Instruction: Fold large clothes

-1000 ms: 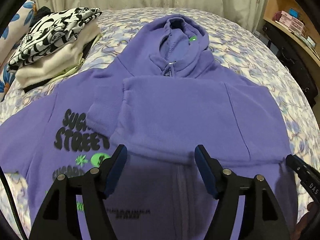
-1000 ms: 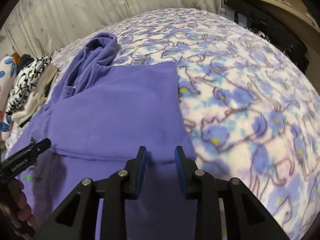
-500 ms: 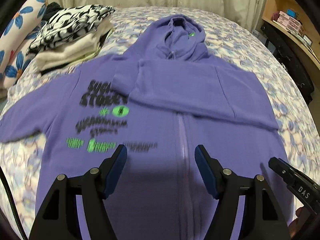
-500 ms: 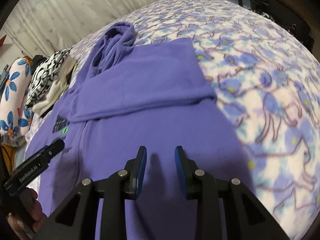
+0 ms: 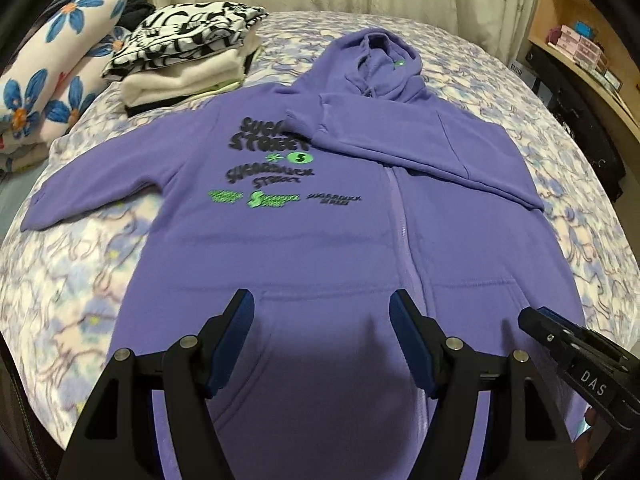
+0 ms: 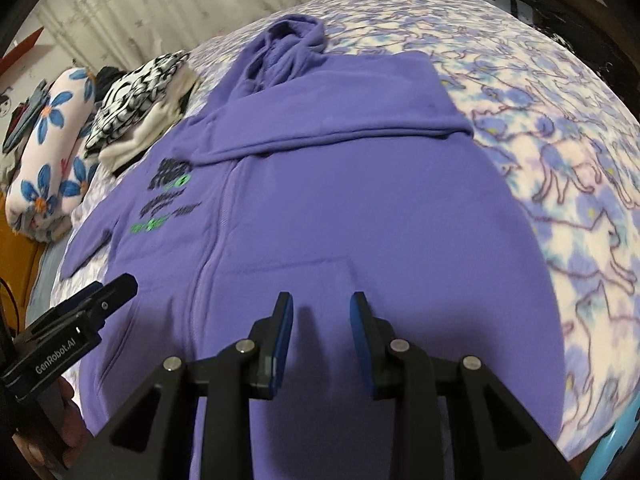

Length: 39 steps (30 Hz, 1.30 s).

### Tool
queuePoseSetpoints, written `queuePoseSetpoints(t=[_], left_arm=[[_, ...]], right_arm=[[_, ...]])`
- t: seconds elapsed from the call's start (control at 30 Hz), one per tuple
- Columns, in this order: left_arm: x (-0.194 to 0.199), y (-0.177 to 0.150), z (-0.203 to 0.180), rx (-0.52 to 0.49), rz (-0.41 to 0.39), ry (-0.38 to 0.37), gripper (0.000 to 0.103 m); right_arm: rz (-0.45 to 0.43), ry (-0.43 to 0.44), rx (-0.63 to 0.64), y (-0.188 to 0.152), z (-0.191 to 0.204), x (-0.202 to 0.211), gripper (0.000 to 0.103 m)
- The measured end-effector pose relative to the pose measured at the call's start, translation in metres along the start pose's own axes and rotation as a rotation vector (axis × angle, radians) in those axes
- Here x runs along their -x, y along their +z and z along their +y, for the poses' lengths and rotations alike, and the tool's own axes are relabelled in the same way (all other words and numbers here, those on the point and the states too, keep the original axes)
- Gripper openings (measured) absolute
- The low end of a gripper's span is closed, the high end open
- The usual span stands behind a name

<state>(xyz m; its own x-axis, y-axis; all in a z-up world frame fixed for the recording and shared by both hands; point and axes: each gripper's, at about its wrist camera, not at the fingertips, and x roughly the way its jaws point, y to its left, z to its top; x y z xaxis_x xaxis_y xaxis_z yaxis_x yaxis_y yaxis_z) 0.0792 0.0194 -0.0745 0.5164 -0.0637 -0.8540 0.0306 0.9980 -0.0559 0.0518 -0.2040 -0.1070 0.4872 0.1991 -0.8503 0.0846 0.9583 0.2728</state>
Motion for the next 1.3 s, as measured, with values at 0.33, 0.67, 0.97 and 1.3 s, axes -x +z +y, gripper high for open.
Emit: queuePoseSetpoints(t=[0.33,0.67,0.97,1.3], left_arm=[[0.043,-0.033,0.033,0.003,-0.067,-0.022,0.069],[0.072,-0.051,0.087,0.046,-0.119,0.019,0.071],[0.06,-0.04,0.16,0.176,-0.114,0.041,0.071],[0.015,-0.004,0.251,0.327,-0.095,0.08,0.071]], right_arm=[[-0.051,-0.004,0.095,-0.03,0.05,0.035,0.031],[-0.069,0.025,0.191,-0.047,0.109,0.037,0.041],[-0.069,0.049,0.292,-0.031,0.168,0.017,0.041],[-0.079,0.08,0.348,0.011,0.235,-0.034,0.041]])
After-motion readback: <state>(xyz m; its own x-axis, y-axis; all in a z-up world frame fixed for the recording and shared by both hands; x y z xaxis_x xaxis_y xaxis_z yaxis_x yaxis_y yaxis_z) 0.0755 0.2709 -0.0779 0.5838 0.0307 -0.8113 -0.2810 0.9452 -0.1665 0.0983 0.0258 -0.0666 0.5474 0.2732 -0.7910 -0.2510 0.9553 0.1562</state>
